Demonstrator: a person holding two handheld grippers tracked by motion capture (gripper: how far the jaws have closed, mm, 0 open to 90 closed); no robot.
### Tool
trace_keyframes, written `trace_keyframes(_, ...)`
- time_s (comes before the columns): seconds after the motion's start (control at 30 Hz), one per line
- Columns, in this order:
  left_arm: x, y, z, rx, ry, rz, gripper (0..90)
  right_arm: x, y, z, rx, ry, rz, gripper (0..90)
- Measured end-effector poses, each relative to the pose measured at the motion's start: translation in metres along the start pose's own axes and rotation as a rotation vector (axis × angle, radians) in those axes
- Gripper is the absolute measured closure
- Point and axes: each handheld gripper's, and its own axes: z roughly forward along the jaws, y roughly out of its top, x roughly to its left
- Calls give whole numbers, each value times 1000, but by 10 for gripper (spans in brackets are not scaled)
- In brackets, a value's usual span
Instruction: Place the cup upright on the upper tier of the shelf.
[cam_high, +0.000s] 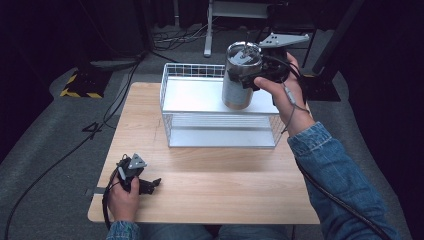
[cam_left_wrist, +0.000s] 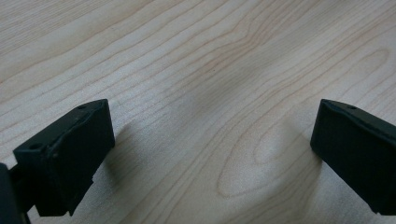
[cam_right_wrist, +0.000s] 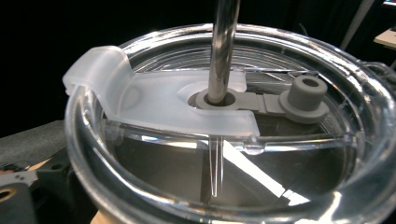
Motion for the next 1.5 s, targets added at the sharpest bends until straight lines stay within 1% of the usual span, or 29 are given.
trace_keyframes(0.17, 0, 0, 0, -2, -1, -8, 1, -10, 1, 14, -1, -18, 15, 37)
trace_keyframes(0.37, 0, 0, 0, -1, -1, -4, 1, -21, -1, 27, -16, -37, 41, 37)
trace_keyframes(0.47, 0, 0, 0, -1, 0, -3, 1, -24, -3, 32, -19, -41, 43, 37)
trace_keyframes(0.7, 0, 0, 0, -2, -1, -3, 1, -29, -10, 42, -1, -45, 60, 37)
trace_keyframes(0.83, 0, 0, 0, -2, -1, -4, 1, -33, -16, 45, 7, -42, 77, 36)
trace_keyframes(0.87, 0, 0, 0, -2, -1, -4, 1, -33, -16, 46, -1, -41, 82, 36)
trace_keyframes(0.97, 0, 0, 0, -1, 0, -3, 1, -35, -17, 46, -4, -36, 93, 36)
trace_keyframes(1.07, 0, 0, 0, -2, 0, -3, 1, -34, -17, 46, -5, -33, 83, 36)
trace_keyframes(1.17, 0, 0, 0, -1, 1, -3, 1, -36, -18, 47, -6, -32, 90, 35)
trace_keyframes(1.23, 0, 0, 0, -2, 1, -3, 1, -37, -18, 47, -13, -25, 83, 35)
trace_keyframes(1.33, 0, 0, 0, -1, -1, -3, 1, -38, -18, 47, -11, -19, 87, 35)
trace_keyframes(1.5, 0, 0, 0, -2, -1, -3, 1, -40, -20, 48, -26, -7, 89, 32)
